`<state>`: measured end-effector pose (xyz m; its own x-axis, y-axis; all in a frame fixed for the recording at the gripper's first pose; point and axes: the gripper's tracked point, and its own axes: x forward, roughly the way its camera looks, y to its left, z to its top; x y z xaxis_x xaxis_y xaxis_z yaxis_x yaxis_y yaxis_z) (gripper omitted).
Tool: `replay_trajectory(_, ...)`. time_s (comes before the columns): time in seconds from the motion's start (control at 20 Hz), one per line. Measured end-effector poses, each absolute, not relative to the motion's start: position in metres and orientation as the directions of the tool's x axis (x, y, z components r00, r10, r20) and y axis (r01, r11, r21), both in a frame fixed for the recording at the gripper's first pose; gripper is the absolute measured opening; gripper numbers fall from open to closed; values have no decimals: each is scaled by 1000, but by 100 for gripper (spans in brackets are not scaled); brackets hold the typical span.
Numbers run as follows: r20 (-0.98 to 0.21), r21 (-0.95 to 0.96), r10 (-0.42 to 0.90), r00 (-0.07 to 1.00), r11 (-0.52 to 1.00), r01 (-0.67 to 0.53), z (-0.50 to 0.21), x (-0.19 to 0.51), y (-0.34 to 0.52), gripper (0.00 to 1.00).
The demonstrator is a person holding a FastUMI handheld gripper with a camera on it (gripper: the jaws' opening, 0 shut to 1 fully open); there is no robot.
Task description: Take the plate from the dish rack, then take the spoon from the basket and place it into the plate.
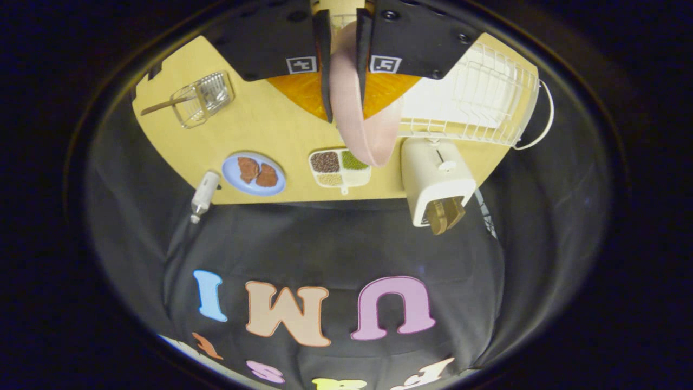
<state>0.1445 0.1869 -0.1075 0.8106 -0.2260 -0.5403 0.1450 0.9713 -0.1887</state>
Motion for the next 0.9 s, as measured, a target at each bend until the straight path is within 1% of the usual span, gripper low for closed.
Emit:
replay_trajectory(0.2,-457,-303,-280,844,942,148,-92,148,191,21)
replay_trajectory(0.4,-399,-383,-305,865,912,144,-82,152,197,21)
replay_trajectory(0.5,-349,-431,-334,875,887,167,-67,156,190,20)
replay_trajectory(0.55,-328,-436,-341,881,882,178,-60,157,187,20)
replay_trajectory(0.9,-283,-400,-332,900,893,204,-18,135,165,20)
